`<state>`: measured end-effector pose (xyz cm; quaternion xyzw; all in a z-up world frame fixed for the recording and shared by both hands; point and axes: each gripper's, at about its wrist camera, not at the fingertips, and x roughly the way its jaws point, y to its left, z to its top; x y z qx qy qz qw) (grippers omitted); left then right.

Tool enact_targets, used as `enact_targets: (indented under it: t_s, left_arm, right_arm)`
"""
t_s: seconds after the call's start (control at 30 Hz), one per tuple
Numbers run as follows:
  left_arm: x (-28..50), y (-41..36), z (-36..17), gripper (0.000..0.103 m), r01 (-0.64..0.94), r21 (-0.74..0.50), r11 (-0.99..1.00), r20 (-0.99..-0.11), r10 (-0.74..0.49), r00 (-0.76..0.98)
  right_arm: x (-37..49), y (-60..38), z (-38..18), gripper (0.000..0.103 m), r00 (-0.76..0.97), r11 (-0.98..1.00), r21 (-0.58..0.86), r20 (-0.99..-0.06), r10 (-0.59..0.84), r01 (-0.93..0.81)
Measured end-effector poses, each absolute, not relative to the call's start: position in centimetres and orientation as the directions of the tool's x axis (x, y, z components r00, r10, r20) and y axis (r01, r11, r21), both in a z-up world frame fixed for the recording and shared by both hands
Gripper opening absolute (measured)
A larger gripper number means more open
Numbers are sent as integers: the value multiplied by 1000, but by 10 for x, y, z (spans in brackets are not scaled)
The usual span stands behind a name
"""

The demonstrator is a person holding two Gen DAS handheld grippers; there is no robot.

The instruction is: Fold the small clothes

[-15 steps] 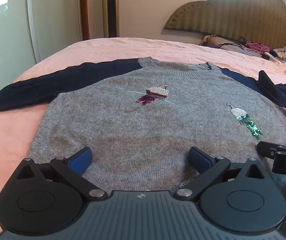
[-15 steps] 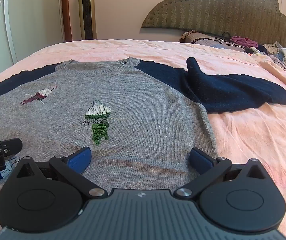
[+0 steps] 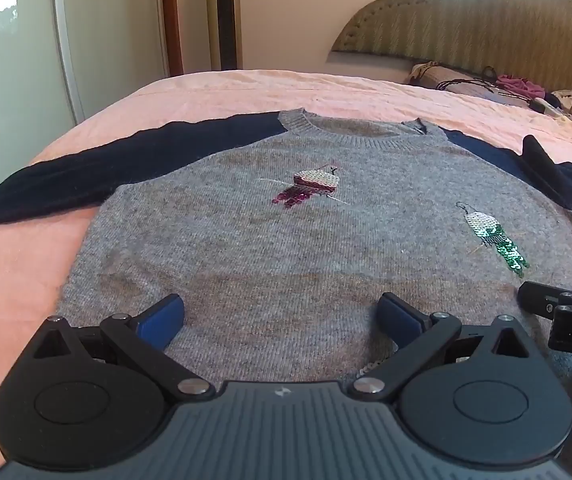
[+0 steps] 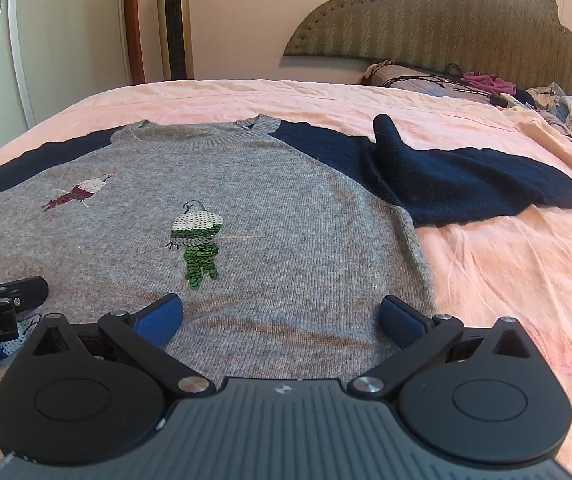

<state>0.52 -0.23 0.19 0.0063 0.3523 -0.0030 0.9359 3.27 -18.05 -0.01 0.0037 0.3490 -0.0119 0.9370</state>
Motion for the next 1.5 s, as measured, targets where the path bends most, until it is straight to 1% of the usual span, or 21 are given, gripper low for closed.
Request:
enact_targets:
  t_s: [1.5]
  left_arm:
    - [3, -3, 1, 103, 10, 17, 1000, -650, 4, 760]
  right_arm:
    - [32, -180, 0, 103, 757, 1000, -1, -653, -20, 26]
